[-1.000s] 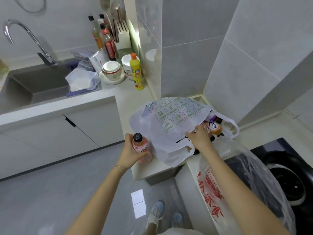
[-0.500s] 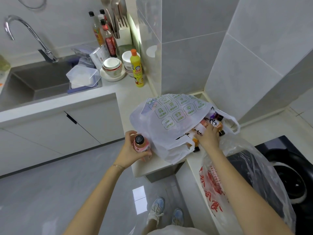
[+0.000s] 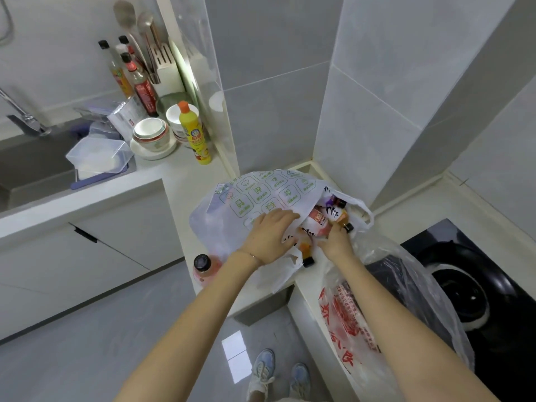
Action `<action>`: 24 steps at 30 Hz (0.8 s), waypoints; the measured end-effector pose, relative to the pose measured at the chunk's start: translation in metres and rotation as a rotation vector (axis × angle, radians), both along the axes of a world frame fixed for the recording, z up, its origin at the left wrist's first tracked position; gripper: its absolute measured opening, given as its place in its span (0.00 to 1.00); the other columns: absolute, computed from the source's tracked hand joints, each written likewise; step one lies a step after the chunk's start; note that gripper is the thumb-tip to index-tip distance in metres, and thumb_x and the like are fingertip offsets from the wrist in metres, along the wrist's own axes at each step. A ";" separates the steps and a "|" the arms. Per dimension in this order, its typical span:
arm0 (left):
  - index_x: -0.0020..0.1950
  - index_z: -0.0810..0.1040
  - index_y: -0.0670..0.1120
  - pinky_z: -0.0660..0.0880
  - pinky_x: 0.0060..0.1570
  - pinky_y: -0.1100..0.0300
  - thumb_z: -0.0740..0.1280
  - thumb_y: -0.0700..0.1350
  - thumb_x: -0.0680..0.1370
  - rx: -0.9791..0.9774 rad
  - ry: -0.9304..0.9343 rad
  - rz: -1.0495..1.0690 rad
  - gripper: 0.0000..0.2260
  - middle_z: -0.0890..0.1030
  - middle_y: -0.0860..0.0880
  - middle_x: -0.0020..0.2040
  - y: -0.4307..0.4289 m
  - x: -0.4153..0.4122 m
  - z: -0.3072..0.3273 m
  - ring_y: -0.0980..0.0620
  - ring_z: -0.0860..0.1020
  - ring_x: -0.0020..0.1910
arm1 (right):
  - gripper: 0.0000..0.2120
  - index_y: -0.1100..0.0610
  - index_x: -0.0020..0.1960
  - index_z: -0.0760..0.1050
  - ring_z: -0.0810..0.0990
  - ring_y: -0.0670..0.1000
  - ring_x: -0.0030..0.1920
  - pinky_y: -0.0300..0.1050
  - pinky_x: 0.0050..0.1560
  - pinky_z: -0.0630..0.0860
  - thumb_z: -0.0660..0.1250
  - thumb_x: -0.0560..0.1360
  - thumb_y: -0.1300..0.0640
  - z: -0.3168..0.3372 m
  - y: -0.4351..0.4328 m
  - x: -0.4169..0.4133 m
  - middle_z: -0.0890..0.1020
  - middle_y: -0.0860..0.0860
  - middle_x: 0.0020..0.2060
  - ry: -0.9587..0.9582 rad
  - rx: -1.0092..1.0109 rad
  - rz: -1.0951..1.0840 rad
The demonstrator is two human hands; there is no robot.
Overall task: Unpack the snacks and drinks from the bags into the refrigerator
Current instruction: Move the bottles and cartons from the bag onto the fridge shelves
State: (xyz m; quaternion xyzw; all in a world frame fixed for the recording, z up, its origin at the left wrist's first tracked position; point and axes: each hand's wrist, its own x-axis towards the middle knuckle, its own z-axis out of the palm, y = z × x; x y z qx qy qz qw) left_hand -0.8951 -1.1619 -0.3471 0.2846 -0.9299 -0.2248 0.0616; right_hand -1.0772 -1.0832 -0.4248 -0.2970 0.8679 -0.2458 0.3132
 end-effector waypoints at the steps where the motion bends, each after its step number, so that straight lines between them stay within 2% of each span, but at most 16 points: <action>1: 0.73 0.66 0.49 0.58 0.71 0.46 0.63 0.50 0.79 0.017 -0.036 -0.009 0.22 0.69 0.50 0.72 0.001 -0.009 -0.008 0.47 0.63 0.73 | 0.26 0.61 0.67 0.69 0.75 0.59 0.62 0.54 0.63 0.73 0.71 0.72 0.60 -0.003 0.000 -0.004 0.76 0.58 0.61 0.004 0.006 0.006; 3: 0.73 0.66 0.49 0.58 0.71 0.48 0.63 0.49 0.79 0.042 -0.004 -0.002 0.22 0.71 0.50 0.70 0.002 -0.022 -0.020 0.47 0.65 0.71 | 0.19 0.61 0.64 0.73 0.77 0.58 0.60 0.50 0.60 0.74 0.68 0.74 0.63 -0.006 0.001 -0.009 0.78 0.58 0.58 -0.002 -0.008 0.039; 6: 0.70 0.69 0.50 0.64 0.67 0.49 0.65 0.49 0.77 0.079 0.058 0.019 0.21 0.75 0.50 0.65 -0.001 -0.034 -0.034 0.48 0.70 0.66 | 0.16 0.59 0.62 0.75 0.77 0.56 0.59 0.48 0.59 0.72 0.68 0.75 0.63 0.015 0.004 -0.011 0.80 0.56 0.56 -0.015 -0.050 0.094; 9: 0.68 0.70 0.50 0.66 0.65 0.47 0.68 0.48 0.75 0.069 0.084 0.039 0.22 0.76 0.50 0.63 -0.007 -0.041 -0.041 0.47 0.71 0.64 | 0.12 0.60 0.57 0.77 0.78 0.54 0.53 0.44 0.50 0.72 0.71 0.74 0.61 0.037 0.003 -0.018 0.81 0.54 0.51 0.009 -0.074 0.113; 12: 0.73 0.67 0.49 0.61 0.70 0.43 0.69 0.46 0.74 0.070 0.083 0.063 0.28 0.68 0.47 0.72 -0.009 -0.050 -0.047 0.44 0.64 0.72 | 0.13 0.61 0.54 0.75 0.78 0.51 0.48 0.35 0.38 0.68 0.73 0.72 0.60 0.059 0.004 -0.024 0.80 0.51 0.45 -0.007 -0.181 0.082; 14: 0.75 0.64 0.49 0.57 0.71 0.41 0.71 0.47 0.73 0.053 0.102 0.102 0.32 0.63 0.46 0.75 -0.008 -0.057 -0.048 0.43 0.59 0.75 | 0.16 0.61 0.55 0.75 0.76 0.47 0.46 0.29 0.35 0.67 0.75 0.71 0.58 0.075 0.005 -0.021 0.77 0.49 0.44 -0.022 -0.261 0.046; 16: 0.76 0.60 0.52 0.55 0.72 0.41 0.71 0.50 0.73 0.025 0.111 0.132 0.34 0.61 0.47 0.76 -0.006 -0.064 -0.047 0.43 0.56 0.76 | 0.17 0.60 0.56 0.75 0.76 0.46 0.45 0.26 0.36 0.68 0.75 0.71 0.57 0.085 0.004 -0.015 0.77 0.47 0.44 0.002 -0.335 0.030; 18: 0.75 0.62 0.54 0.56 0.72 0.42 0.71 0.52 0.73 0.003 0.148 0.167 0.33 0.64 0.49 0.75 -0.007 -0.070 -0.041 0.46 0.59 0.75 | 0.15 0.58 0.55 0.76 0.78 0.46 0.46 0.27 0.40 0.71 0.75 0.71 0.58 0.092 0.002 -0.008 0.80 0.47 0.45 0.008 -0.408 0.029; 21: 0.64 0.70 0.57 0.68 0.60 0.49 0.73 0.53 0.70 0.000 0.268 0.207 0.24 0.75 0.57 0.60 -0.014 -0.074 -0.028 0.51 0.73 0.62 | 0.13 0.54 0.54 0.77 0.81 0.45 0.48 0.38 0.48 0.77 0.74 0.71 0.58 0.096 0.001 -0.005 0.82 0.47 0.46 -0.002 -0.519 0.030; 24: 0.61 0.72 0.55 0.73 0.52 0.53 0.76 0.54 0.66 0.028 0.344 0.197 0.26 0.79 0.56 0.53 -0.012 -0.072 -0.014 0.54 0.76 0.52 | 0.18 0.50 0.58 0.74 0.78 0.35 0.50 0.32 0.50 0.74 0.75 0.71 0.59 0.101 0.005 -0.005 0.80 0.41 0.50 -0.168 -0.617 0.009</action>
